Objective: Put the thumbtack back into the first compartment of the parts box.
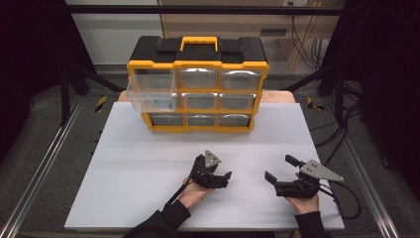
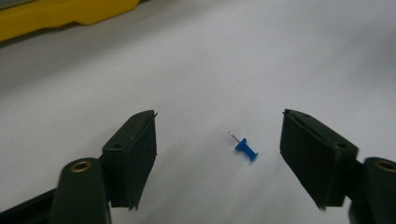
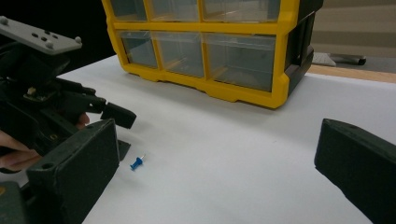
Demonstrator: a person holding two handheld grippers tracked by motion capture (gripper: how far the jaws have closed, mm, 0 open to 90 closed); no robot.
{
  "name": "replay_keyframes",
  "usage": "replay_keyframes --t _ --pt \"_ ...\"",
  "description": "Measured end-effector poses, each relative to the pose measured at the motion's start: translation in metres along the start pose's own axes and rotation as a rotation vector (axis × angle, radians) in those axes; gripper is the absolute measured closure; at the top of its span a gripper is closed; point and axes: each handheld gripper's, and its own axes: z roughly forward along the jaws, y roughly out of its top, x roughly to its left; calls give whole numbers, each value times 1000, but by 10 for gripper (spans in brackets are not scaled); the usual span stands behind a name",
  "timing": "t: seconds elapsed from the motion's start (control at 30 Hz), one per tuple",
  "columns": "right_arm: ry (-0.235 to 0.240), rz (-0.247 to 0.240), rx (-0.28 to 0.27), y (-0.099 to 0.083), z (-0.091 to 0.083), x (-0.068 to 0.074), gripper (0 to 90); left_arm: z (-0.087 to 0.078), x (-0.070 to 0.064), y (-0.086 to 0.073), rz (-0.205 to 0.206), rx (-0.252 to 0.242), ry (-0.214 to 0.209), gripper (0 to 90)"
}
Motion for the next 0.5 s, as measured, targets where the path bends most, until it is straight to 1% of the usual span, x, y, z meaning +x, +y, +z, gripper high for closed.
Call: replay_keyframes --t 0.03,0.07,0.1,0.13,0.27,0.33,0.4,0.5 --pt "0 0 0 0 0 0 6 0 0 0 0 0 0 329" --pt "-3 6 -1 0 0 1 6 2 -1 -1 -1 1 2 329" --pt "-3 12 -4 0 1 1 6 3 -2 -1 -2 6 2 358" --pt "-3 13 -1 0 1 1 6 4 -4 -1 -13 7 2 409" --pt "-5 18 -6 1 1 1 6 7 -9 -2 -4 19 17 487" --pt "-5 17 -7 1 1 1 5 7 -10 -2 2 23 20 510" --pt "-3 18 -6 1 1 1 6 10 -14 -3 13 27 35 538" --pt "-3 20 -5 1 0 1 6 11 -16 -4 18 36 39 580"
